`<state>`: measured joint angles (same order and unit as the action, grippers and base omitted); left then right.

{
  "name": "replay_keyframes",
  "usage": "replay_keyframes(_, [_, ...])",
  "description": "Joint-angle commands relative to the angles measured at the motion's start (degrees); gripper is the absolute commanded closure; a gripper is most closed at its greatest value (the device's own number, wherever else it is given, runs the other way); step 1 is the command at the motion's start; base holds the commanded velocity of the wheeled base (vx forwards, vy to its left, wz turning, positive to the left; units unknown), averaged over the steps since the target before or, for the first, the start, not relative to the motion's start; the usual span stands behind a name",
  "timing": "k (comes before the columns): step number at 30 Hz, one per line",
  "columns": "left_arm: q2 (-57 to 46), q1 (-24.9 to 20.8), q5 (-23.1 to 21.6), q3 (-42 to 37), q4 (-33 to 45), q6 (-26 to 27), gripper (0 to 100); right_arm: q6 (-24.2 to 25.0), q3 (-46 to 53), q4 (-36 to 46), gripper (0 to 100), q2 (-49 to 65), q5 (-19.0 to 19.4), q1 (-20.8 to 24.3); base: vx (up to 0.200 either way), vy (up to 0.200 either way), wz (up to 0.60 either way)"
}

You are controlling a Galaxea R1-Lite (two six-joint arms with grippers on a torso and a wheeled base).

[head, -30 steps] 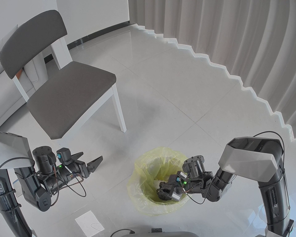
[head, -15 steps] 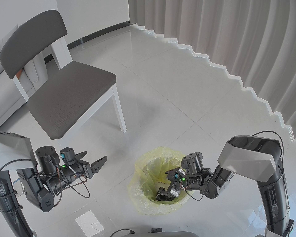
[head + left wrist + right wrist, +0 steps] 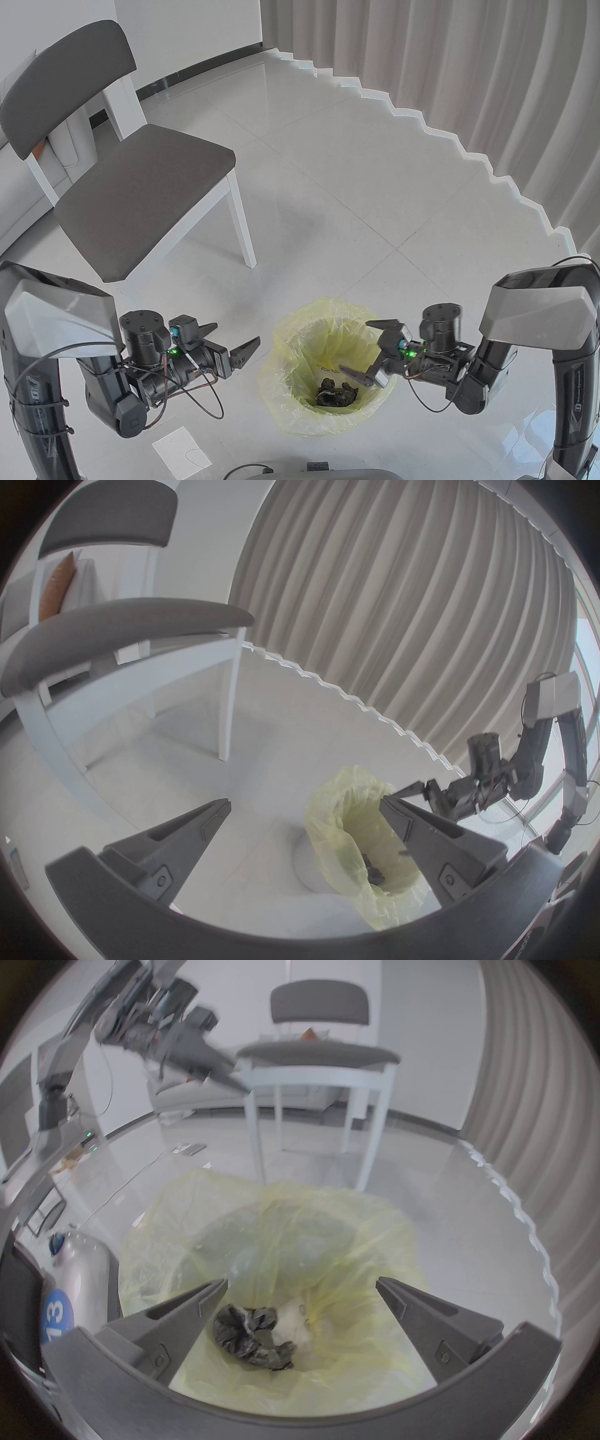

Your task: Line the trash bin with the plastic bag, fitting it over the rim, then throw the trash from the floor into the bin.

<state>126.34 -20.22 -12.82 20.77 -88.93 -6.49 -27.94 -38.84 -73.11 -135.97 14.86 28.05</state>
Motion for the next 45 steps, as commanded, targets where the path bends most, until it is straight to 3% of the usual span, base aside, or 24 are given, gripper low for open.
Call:
replay_keyframes(1, [12.17, -4.47, 1.57, 3.40, -0.10, -0.28, 0, 11.77, 13.09, -16.63, 0, 7.04, -1.24, -7.48, 0.000, 0.000, 0.00])
replay_keyframes(6, [14.90, -5.70, 1.49, 2.78, 0.16, -0.55, 0, 25.22, 17.22, -16.89, 0, 12.14, -2.47, -11.62, 0.000, 0.000, 0.00])
replay_keyframes(9, [15.07, -7.20, 1.57, 1.29, -0.01, -1.86, 0, 29.61, 18.71, -16.89, 0, 14.68, -2.38, -12.85, 0.000, 0.000, 0.00])
replay_keyframes(18, [15.07, -10.71, 1.49, 1.29, -0.63, -7.40, 0, 28.47, 20.38, -16.89, 0, 15.83, -2.47, -13.37, 0.000, 0.000, 0.00])
replay_keyframes(26, [15.07, -10.19, 1.57, 1.20, -1.07, -7.75, 0, 27.59, 22.84, -16.89, 0, 16.79, -2.38, -13.55, 0.000, 0.000, 0.00])
replay_keyframes(27, [14.98, -9.83, 1.57, 1.20, -1.07, -7.75, 100, 27.15, 23.19, -16.89, 0, 16.79, -2.38, -13.64, 0.000, 0.000, 0.00])
replay_keyframes(42, [17.18, -7.29, 1.93, 7.88, 1.92, -5.38, 100, 23.63, 22.05, -16.72, 0, 15.65, -2.29, -17.15, 0.000, 0.000, 0.00])
replay_keyframes(45, [18.06, -7.46, 4.21, 12.80, 10.00, -0.19, 100, 22.76, 20.38, -16.63, 0, 13.63, -2.20, -17.86, 0.000, 0.000, 0.00])
